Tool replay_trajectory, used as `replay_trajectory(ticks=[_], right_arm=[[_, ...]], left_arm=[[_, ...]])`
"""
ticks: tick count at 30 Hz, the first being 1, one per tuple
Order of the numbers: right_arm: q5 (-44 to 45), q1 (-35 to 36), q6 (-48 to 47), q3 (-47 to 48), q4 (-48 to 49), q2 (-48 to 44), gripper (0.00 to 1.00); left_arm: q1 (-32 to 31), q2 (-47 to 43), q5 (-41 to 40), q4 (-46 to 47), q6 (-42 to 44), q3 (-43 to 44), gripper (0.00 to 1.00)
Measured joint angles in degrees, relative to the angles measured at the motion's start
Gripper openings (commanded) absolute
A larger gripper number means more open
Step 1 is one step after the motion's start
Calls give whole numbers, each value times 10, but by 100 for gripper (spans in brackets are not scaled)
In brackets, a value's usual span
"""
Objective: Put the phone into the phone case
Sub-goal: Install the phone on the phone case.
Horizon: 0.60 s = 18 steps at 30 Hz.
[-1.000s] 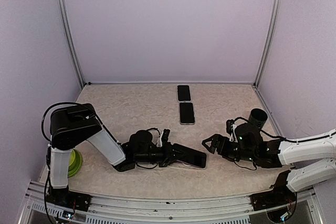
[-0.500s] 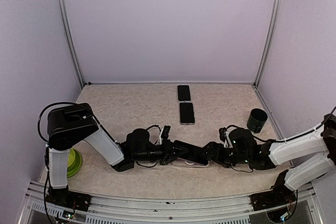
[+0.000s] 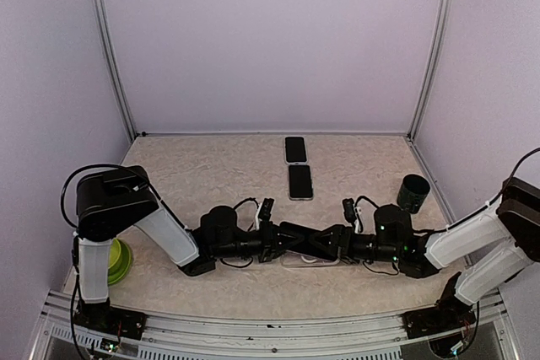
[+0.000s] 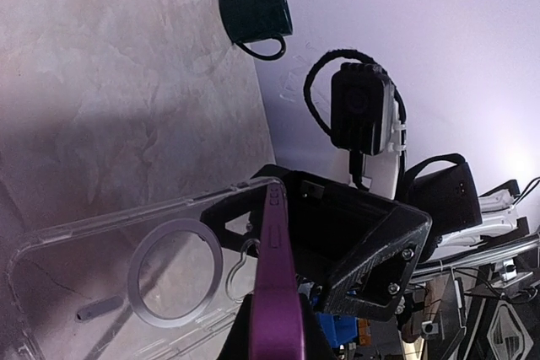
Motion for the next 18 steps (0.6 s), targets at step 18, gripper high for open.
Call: replay_trajectory(ticks=[18], right_arm=[[-29,-6,14,-28,105,3,61]], left_arm=[[-7,7,0,53,-19,-4,0]])
